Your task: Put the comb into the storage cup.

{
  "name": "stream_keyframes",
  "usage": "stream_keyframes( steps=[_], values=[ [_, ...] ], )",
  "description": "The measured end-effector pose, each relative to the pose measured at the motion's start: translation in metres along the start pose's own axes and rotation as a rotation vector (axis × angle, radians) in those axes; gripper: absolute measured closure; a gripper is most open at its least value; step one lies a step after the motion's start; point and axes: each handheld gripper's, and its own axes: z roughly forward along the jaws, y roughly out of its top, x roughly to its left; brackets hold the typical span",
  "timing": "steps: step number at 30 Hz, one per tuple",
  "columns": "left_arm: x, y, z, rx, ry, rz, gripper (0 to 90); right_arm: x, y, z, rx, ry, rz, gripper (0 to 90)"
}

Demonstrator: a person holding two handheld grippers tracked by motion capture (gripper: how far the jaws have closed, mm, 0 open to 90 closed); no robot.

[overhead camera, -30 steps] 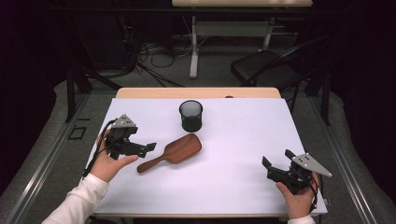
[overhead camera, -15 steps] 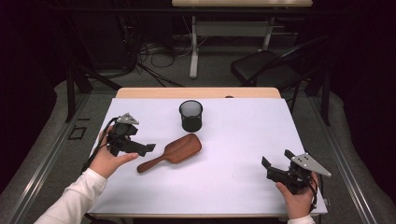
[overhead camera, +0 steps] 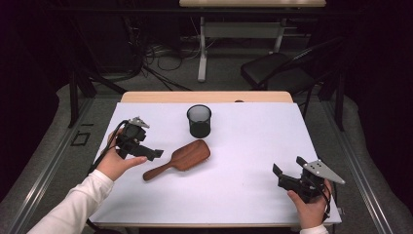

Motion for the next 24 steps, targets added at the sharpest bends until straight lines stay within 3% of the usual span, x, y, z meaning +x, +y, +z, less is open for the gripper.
stream_keyframes(
  steps=[10, 24],
  values=[
    [-0.001, 0.006, 0.009, 0.058, 0.007, 0.021, 7.8, 0.0, 0.0, 0.0, 0.002, 0.001, 0.001, 7.1],
    [-0.005, 0.014, 0.022, 0.101, 0.0, 0.037, 7.8, 0.0, 0.0, 0.0, 0.002, 0.001, 0.0, 7.3]
  ],
)
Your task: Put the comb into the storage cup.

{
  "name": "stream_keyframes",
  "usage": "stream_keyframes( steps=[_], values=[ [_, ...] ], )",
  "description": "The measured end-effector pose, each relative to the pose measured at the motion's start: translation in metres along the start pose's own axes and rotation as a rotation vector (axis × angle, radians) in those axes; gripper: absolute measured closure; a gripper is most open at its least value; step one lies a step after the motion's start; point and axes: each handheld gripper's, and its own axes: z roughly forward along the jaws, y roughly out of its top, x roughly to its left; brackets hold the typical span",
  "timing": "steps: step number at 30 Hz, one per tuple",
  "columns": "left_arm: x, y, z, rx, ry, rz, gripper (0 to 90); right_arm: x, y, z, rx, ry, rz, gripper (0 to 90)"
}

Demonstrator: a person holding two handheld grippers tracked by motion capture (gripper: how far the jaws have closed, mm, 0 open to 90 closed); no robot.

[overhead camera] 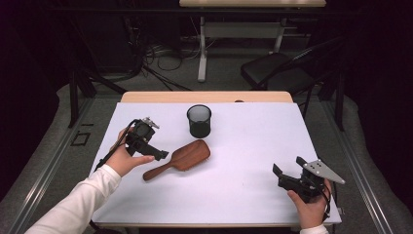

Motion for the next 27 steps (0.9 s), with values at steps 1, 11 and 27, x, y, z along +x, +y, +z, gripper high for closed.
stream_keyframes(
  steps=[1, 11, 27],
  values=[
    [-0.001, 0.001, 0.002, 0.007, -0.001, 0.001, 7.8, 0.0, 0.0, 0.0, 0.004, 0.0, 0.0, 7.3],
    [-0.004, 0.007, 0.012, 0.035, 0.0, 0.016, 7.8, 0.0, 0.0, 0.0, 0.007, -0.001, 0.001, 7.5],
    [-0.011, 0.016, 0.028, 0.071, -0.007, 0.039, 7.8, 0.0, 0.0, 0.0, 0.009, -0.001, 0.001, 7.6]
  ],
)
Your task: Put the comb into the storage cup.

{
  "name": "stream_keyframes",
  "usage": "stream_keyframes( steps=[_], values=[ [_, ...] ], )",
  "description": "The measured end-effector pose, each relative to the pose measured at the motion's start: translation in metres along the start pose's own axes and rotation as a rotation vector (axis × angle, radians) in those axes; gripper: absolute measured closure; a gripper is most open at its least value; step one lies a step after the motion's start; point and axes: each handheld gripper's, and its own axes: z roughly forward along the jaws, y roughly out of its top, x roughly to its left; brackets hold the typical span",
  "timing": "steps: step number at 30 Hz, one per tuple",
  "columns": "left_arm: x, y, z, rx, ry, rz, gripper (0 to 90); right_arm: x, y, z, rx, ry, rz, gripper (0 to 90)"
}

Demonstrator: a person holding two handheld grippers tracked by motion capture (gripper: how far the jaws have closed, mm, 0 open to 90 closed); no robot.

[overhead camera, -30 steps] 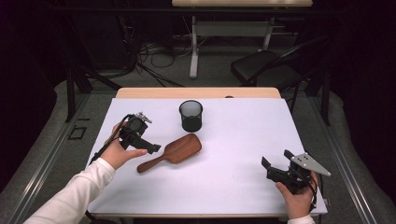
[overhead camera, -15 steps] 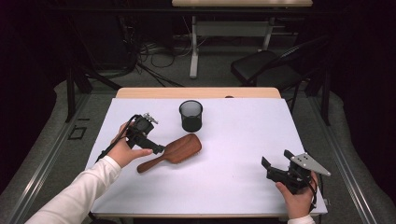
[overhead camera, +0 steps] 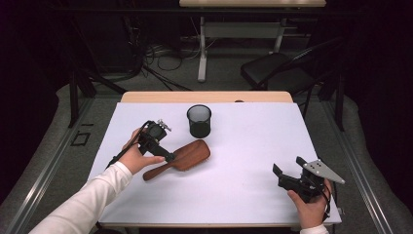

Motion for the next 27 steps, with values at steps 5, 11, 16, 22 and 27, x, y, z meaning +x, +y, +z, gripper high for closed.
stream_keyframes(
  steps=[5, 11, 16, 22, 27],
  values=[
    [0.0, 0.002, 0.004, 0.012, 0.0, -0.002, 7.8, 0.0, 0.0, 0.0, 0.001, -0.001, -0.003, 7.7],
    [-0.002, 0.004, 0.012, 0.04, 0.002, 0.007, 7.8, 0.0, 0.0, 0.001, 0.003, 0.001, 0.0, 7.8],
    [-0.004, 0.005, 0.017, 0.06, 0.007, 0.019, 7.8, 0.0, 0.0, 0.0, 0.003, 0.002, -0.001, 8.1],
    [-0.006, 0.006, 0.021, 0.083, 0.018, 0.033, 7.8, 0.0, 0.0, 0.001, 0.003, 0.004, -0.003, 8.4],
    [-0.006, 0.006, 0.026, 0.1, 0.018, 0.034, 7.9, 0.0, 0.0, 0.001, 0.006, 0.004, -0.003, 8.5]
  ],
)
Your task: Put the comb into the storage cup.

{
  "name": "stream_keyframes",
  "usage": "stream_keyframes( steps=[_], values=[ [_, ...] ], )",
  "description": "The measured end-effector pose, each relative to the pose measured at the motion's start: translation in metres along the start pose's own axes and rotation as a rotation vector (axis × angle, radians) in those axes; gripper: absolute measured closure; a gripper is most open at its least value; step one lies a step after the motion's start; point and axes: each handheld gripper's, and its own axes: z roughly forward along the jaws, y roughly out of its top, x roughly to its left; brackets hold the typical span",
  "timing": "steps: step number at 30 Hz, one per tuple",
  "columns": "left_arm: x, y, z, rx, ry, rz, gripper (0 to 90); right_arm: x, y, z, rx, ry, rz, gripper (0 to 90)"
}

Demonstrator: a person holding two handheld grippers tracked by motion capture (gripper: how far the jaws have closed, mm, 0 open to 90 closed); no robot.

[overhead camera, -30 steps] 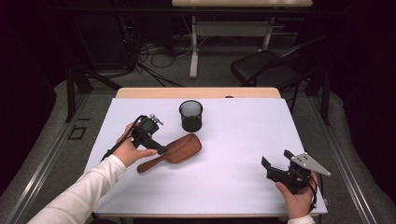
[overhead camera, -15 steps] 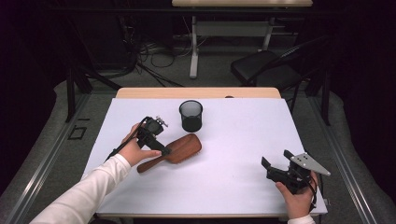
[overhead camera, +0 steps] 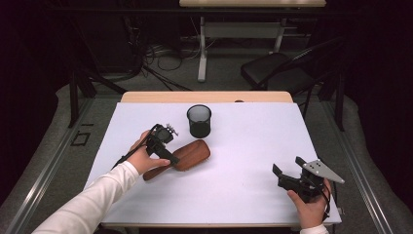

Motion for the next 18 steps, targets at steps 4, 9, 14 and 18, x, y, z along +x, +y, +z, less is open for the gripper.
stream_keyframes(
  steps=[4, 9, 14, 18],
  values=[
    [0.0, 0.001, 0.004, 0.013, -0.002, 0.001, 8.7, 0.0, 0.0, 0.0, -0.002, 0.0, -0.004, 8.6],
    [-0.002, 0.001, 0.006, 0.021, 0.004, 0.007, 11.7, 0.0, 0.0, 0.0, 0.0, 0.0, -0.003, 8.8],
    [-0.003, 0.003, 0.009, 0.032, 0.01, 0.017, 12.3, 0.0, 0.0, 0.0, 0.001, 0.001, -0.003, 8.8],
    [-0.003, 0.004, 0.013, 0.039, 0.013, 0.02, 15.4, 0.0, 0.0, 0.001, 0.001, 0.002, -0.006, 8.9]
  ],
)
